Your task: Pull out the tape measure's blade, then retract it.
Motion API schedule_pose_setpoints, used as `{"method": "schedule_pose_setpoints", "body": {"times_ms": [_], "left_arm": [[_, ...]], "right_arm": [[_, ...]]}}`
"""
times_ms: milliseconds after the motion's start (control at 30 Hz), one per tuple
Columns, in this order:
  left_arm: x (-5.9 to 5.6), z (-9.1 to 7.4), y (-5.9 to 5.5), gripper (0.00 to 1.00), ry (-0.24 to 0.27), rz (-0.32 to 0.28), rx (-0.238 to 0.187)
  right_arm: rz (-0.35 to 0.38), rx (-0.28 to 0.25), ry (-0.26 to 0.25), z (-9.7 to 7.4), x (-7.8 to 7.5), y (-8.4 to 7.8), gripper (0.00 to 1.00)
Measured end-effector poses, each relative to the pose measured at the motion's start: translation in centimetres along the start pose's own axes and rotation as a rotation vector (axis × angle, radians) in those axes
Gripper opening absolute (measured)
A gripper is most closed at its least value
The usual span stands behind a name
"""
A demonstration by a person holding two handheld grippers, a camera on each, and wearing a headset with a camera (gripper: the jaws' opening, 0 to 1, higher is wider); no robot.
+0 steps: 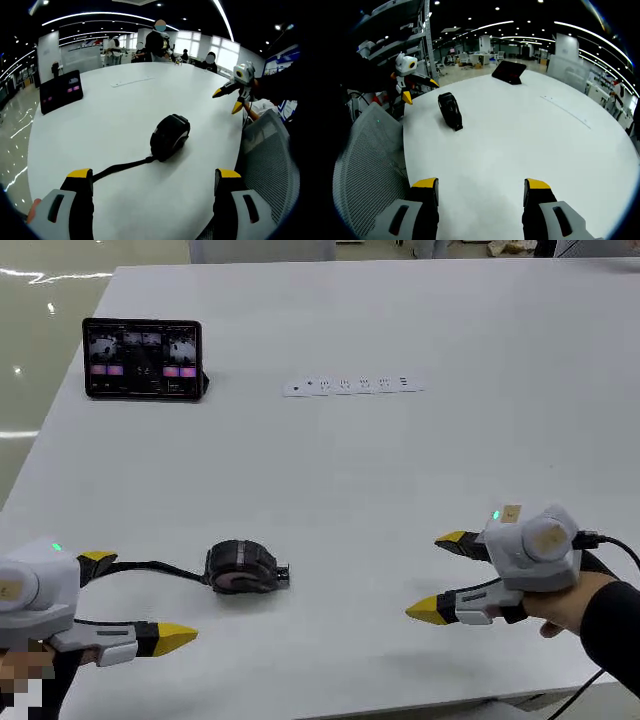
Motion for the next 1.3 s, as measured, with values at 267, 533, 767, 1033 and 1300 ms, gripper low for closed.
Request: {"method": "schedule_pose_setpoints", "body": {"times_ms": [267,533,767,1033,1300], "left_arm": [[0.6,-1.1,-0.5,0.99,0.028,0.003,0.005],[0.3,-1.6,0.0,0.99,0.019,0.0,-0.004],[0.6,-1.5,-0.2,0.99,0.053,0.052,-0.002],[0.9,-1.7,-0.1,0.99,0.049,0.043,0.001],[1.4,-1.9,-0.1,0.99,0.054,0.041,0.006]], "right_arm": [[0.014,0.018,-0.015,-2.7,-0.8,-2.7,0.76],[0.037,0.008,-0.052,-5.3,-1.3,-3.9,0.82],[0.067,-0.003,-0.084,-7.3,-1.5,-5.6,0.94],[0.073,-0.026,-0.107,-8.2,-1.3,-6.1,0.99],[0.081,-0.041,-0.076,-8.2,-0.5,-5.8,0.99]]}}
Point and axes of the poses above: the centre of the closed fingertips' face, and the gripper's own axes: z roughly forward along the fingers, x roughly to its left, y roughly out of its top, the point moved 5 cm from there along -z, roughly backward along the fingers, and after that the axes turned 10 degrees about y, right-handed, at the moved point
